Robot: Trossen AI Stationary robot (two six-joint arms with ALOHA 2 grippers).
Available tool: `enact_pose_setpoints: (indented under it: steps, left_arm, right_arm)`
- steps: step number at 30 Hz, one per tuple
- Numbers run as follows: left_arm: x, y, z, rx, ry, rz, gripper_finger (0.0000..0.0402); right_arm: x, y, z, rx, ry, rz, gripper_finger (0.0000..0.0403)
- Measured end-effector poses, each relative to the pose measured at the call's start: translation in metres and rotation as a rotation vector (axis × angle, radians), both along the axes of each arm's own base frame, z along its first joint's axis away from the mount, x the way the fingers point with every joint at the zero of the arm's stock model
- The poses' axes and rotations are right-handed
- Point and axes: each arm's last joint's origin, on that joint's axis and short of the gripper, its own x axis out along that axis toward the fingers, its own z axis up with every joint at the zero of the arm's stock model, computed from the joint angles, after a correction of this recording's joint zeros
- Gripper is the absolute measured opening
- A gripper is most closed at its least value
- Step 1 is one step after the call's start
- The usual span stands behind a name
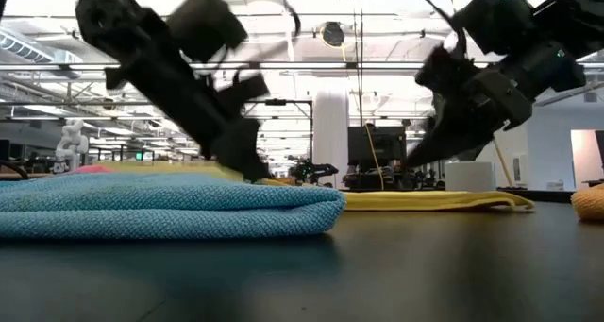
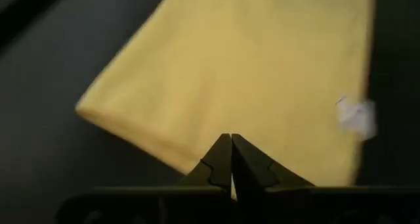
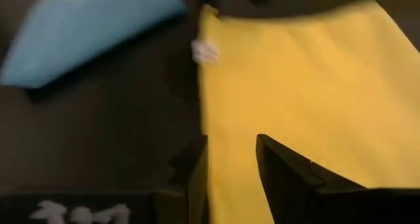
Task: Fold microfiber towels
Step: Fold the yellow microfiber cloth
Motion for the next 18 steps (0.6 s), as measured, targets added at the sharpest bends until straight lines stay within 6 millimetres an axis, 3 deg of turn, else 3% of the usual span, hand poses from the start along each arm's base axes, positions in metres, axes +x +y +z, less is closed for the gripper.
enact_pose_setpoints:
  steps: [7, 11, 18]
  left_arm:
    - [-0.027, -0.021, 0.020, 0.093, 0.093, 0.069, 0.0004]
    - [-0.048, -0.032, 0.015, 0.127, 0.158, 0.123, 0.0012]
    - [-0.063, -0.051, -0.001, 0.102, -0.031, 0.110, 0.0011]
  right_arm:
    - [0.049, 0.021, -0.002, -0.145, -0.048, 0.075, 0.0146]
    - [0.081, 0.023, -0.003, -0.219, -0.044, 0.053, 0.0150]
    - [0.120, 0.018, -0.005, -0.238, 0.040, 0.044, 0.0140]
